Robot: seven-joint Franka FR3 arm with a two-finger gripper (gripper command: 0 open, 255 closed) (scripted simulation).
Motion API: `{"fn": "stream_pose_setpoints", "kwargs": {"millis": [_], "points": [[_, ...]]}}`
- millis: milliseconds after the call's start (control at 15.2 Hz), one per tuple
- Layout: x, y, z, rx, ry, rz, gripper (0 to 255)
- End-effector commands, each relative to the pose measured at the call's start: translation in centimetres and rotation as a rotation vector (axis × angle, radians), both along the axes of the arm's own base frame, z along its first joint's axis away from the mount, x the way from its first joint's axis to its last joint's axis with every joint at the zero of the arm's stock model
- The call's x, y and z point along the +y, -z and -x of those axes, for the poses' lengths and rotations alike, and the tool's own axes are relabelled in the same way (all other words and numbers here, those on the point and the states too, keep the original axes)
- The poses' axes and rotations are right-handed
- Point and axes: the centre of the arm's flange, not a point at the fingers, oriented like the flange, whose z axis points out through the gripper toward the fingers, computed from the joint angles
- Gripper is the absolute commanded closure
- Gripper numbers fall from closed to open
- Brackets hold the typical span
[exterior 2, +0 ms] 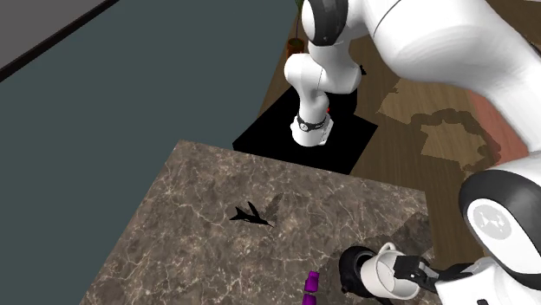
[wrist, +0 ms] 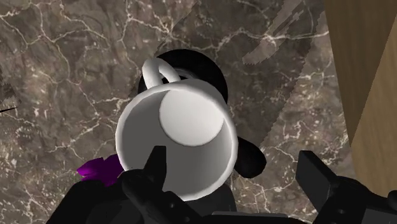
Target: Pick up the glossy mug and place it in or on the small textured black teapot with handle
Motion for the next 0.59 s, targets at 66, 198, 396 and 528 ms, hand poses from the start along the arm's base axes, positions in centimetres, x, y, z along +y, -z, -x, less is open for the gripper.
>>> {"fn": "stream_pose_setpoints", "kwargs": {"millis": [66, 198, 396, 528], "points": [[0.3, -3.3, -0.1, 0.0, 0.0, 0.001, 0], [0.3, -3.3, -0.1, 0.0, 0.0, 0.001, 0], [0.3, -3.3, -0.1, 0.0, 0.0, 0.001, 0], [0.3, -3.3, -0.1, 0.0, 0.0, 0.001, 0]]}}
